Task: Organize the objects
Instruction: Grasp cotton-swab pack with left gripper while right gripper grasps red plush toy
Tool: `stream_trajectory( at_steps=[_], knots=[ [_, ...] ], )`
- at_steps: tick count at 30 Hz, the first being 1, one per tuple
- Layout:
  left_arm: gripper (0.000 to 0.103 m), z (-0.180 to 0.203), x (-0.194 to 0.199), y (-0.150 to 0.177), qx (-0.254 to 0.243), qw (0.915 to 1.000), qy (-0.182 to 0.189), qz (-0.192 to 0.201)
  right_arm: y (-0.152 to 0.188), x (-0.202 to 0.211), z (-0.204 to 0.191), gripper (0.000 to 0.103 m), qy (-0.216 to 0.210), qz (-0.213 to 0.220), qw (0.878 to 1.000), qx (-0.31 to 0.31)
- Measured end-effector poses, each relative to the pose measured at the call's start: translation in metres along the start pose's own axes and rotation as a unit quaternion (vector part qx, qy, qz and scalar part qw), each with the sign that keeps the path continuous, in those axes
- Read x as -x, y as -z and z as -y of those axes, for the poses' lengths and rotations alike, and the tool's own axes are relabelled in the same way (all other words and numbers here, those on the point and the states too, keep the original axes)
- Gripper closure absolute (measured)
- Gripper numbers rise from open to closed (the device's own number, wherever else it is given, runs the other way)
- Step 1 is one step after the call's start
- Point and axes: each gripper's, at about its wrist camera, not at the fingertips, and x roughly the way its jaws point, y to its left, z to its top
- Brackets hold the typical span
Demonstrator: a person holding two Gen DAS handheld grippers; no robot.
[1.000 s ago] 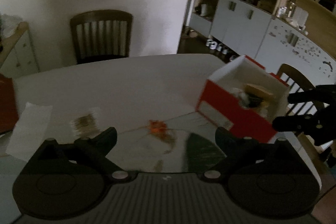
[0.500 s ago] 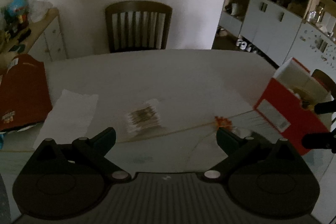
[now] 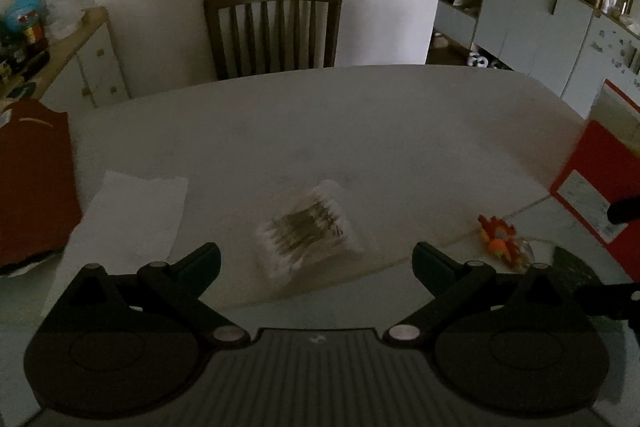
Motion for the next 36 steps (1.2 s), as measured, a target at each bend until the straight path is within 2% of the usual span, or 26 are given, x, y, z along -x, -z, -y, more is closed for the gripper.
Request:
stream_trajectory(
  at_steps=[4,11,21,23,27,29,32,36],
  knots=[
    [0.001,0.001,-0.02,0.001,-0.017,0.9998,-0.003,0.003,-0.006,-0.022,0.006,0.004,0.005,-0.008,1.0,-0.002],
    [0.001,-0.003,-0.04,0.004,-0.087,0.9961,-0.007,0.012,-0.011,-0.049,0.011,0.01,0.002,-0.026,1.0,-0.009],
    [0.001,-0.005,-0.058,-0.001,-0.106,0.9943,0.011,0.001,-0.009,-0.071,0.012,0.017,-0.002,-0.041,0.999,-0.003],
    [0.001,-0.003,-0.061,-0.002,-0.112,0.9936,0.011,0.0,-0.009,-0.074,0.012,0.023,-0.002,-0.044,0.999,-0.005],
    [0.001,0.0,-0.064,-0.001,-0.122,0.9925,0.011,-0.001,-0.011,-0.076,0.011,0.025,-0.001,-0.042,0.999,-0.01],
    [0.001,0.001,-0.064,0.0,-0.123,0.9923,0.012,0.0,-0.011,-0.076,0.009,0.034,-0.001,-0.038,0.999,-0.008],
    [0.012,0.002,-0.062,0.002,-0.119,0.9927,0.02,0.0,-0.013,-0.075,0.007,0.048,-0.005,-0.034,0.999,-0.001],
    [0.041,0.007,-0.06,0.002,-0.12,0.9925,0.026,0.0,-0.013,-0.072,0.002,0.064,-0.008,-0.029,1.0,0.008]
  ],
)
